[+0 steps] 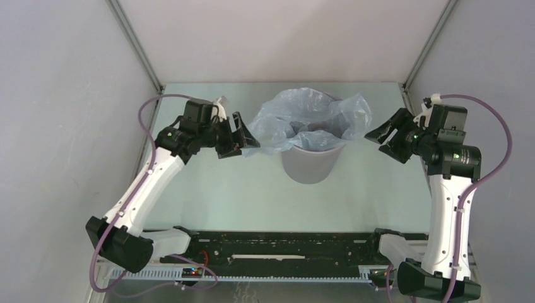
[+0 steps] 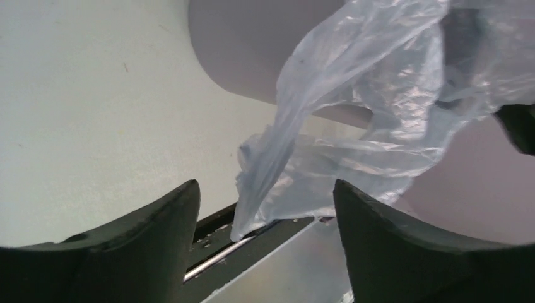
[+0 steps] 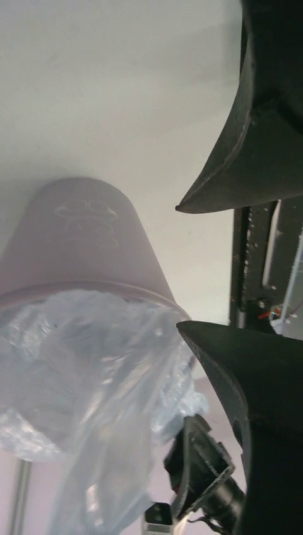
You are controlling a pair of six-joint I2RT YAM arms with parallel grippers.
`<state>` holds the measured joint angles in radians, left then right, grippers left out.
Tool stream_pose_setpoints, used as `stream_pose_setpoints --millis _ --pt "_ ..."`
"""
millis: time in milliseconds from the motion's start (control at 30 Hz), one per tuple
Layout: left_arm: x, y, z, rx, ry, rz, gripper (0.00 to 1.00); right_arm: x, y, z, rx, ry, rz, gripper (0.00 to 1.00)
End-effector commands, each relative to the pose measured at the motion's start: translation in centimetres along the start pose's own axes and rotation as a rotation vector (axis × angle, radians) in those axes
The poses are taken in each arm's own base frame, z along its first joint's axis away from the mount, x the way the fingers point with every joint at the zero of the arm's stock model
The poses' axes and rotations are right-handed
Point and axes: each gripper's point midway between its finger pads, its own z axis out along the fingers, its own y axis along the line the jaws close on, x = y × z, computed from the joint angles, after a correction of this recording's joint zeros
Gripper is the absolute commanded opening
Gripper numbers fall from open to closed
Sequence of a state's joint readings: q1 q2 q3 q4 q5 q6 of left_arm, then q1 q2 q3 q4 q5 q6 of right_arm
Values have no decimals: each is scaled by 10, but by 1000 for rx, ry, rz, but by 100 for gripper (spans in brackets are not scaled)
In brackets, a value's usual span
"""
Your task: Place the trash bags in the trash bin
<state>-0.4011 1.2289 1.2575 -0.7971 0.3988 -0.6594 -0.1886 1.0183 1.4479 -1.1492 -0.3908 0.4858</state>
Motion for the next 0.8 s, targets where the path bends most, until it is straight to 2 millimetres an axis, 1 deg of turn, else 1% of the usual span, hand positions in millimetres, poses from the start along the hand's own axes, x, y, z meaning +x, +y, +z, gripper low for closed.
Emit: stream_pose_setpoints --millis 0,33,67,133,167,200,267,333,400,500,533,567,633,700,733,767 --pt "-12 -40 -33 137 -55 -101 92 22 34 -11 -168 101 117 76" --pt "-9 -44 -34 160 -47 -133 97 22 38 -12 -181 90 138 79" --pt "-8 -48 -35 189 -49 -173 99 21 42 -13 -188 81 162 80" --pt "-8 -55 -38 238 -67 -261 100 19 44 -7 -172 61 182 81" --pt "-6 -56 -38 249 -65 -355 100 19 43 -3 -149 56 186 81" --pt "-4 -54 -37 253 -67 -432 100 20 41 2 -126 56 188 82" --pt "0 -50 -39 263 -88 -583 100 21 44 10 -118 57 183 82" --pt "5 -44 -39 264 -104 -747 100 12 47 17 -117 29 189 82" --pt "11 -41 -40 278 -116 -908 100 12 52 24 -120 35 180 81" --pt "21 -43 -42 297 -117 -1081 100 10 48 35 -94 47 195 75" --pt "22 -47 -42 310 -121 -1110 98 10 45 38 -78 50 202 73" --pt "21 -52 -40 323 -131 -1129 94 10 43 40 -66 51 205 69" --pt "21 -65 -30 347 -119 -1151 87 8 40 42 -54 50 216 58" --pt "21 -76 -15 347 -87 -1145 81 7 40 45 -54 45 222 54" --pt "18 -78 -10 346 -93 -1146 77 6 41 46 -57 47 226 53" --pt "12 -82 -8 364 -115 -1145 75 5 42 47 -63 51 230 49"
